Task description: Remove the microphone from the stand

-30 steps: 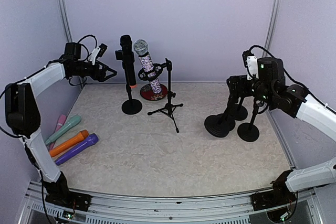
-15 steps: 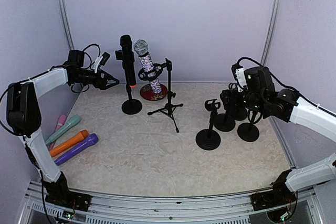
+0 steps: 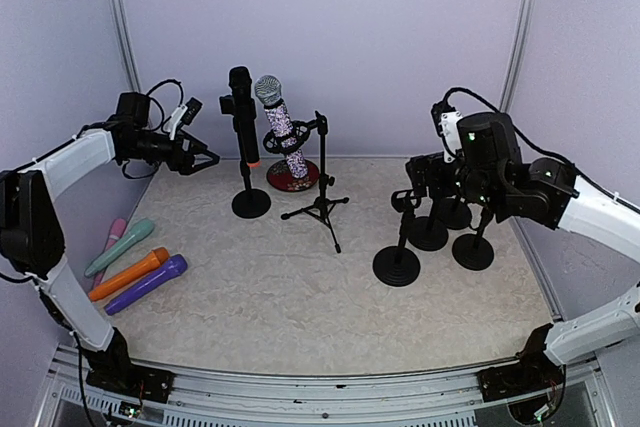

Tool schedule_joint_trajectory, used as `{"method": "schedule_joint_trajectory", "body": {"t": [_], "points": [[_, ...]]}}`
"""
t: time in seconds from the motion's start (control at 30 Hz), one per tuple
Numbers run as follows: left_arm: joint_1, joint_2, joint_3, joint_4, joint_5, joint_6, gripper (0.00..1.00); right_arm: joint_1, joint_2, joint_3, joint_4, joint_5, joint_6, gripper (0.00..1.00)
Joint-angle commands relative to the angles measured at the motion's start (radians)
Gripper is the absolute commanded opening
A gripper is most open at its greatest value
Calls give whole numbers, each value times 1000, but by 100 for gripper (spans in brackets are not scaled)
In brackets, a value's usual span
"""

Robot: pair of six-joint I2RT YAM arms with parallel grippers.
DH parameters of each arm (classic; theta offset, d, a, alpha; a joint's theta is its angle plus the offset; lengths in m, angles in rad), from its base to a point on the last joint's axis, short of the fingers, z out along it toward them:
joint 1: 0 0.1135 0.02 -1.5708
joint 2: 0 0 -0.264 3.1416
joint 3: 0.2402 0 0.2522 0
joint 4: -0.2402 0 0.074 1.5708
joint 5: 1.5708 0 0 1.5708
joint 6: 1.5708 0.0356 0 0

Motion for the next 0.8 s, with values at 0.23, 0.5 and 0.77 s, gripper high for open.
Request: {"method": "schedule_joint_trajectory", "body": {"t": [0.23, 0.5, 0.77], "points": [[58, -107, -47, -143, 32, 79, 89, 340, 394, 33, 42, 79, 176, 82], [85, -165, -45, -248, 25, 148, 92, 242, 816, 241, -87, 114, 291, 75], [84, -221, -69, -277, 2, 178, 93, 177, 919, 190, -61, 116, 324, 49]]}}
